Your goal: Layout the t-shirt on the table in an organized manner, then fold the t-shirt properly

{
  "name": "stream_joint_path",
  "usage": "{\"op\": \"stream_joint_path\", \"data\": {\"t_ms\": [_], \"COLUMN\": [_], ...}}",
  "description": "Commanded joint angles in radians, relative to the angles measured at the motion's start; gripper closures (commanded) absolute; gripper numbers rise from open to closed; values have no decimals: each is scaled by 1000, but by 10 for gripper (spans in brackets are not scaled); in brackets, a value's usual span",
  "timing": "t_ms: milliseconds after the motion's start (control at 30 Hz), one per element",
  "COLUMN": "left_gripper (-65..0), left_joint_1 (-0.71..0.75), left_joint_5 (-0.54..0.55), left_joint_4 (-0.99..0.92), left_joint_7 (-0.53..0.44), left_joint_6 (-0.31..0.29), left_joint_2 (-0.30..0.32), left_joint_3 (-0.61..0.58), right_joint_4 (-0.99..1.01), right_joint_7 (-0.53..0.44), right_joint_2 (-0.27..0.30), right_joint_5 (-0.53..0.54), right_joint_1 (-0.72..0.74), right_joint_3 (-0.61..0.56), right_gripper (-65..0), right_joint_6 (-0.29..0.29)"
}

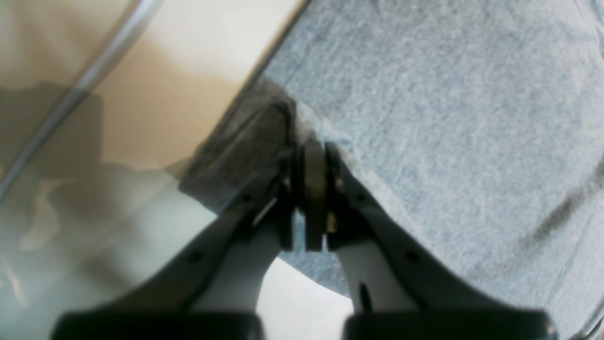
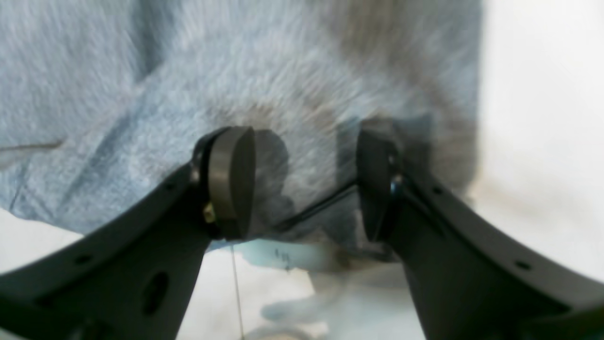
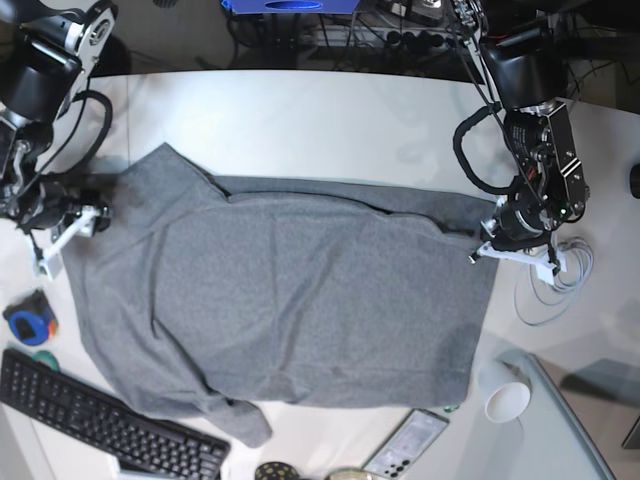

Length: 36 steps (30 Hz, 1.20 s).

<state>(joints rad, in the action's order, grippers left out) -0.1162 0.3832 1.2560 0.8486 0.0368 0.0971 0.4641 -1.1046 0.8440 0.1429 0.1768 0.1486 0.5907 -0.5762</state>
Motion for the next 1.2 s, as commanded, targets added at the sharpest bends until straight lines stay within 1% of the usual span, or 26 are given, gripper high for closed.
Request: {"op": "stream_joint_path", "data": {"t_ms": [0,33,67,233,400,500,567,800,1167], "left_gripper": [0,0,0,0,0,0,0,0,0], "left_joint_1": [-17,-17,-17,-17,-17,-17,-17,-17,-17], "left_joint_5": [7,6,6,3,3,3,1,1,1], "left_joint_4": [15,15,15,15,15,15,15,15,15], "left_joint_7": [-15,-15,-15,-15,-15,-15,-15,-15,-15], "left_joint_6": [-1,-1,-1,-1,-1,-1,-1,-1,-1], "left_joint_2": [11,11,11,11,11,11,11,13,13], "left_joint_3": [2,2,2,2,2,2,2,0,-6], "right_joint_4": [-9,-2,-1,-13,-114,-125,-124,-56,-56], "right_joint_7": [-27,-36,-39,-36,-32,-25,-29,-29,-29], "right_joint_2": [16,16,16,16,14,14,14,14,10], "right_joint_5": [10,10,10,10,10,10,10,10,10], "right_joint_1": [21,19,18,18,1,-1,-2,-2,-2], "right_joint_3": [1,1,1,-1,1,1,1,4,1], "right_gripper": [-321,-321,-321,-321,-321,-326,-327,-327,-323], "right_joint_6": [22,40,46,48,57,106,118,124,124]}}
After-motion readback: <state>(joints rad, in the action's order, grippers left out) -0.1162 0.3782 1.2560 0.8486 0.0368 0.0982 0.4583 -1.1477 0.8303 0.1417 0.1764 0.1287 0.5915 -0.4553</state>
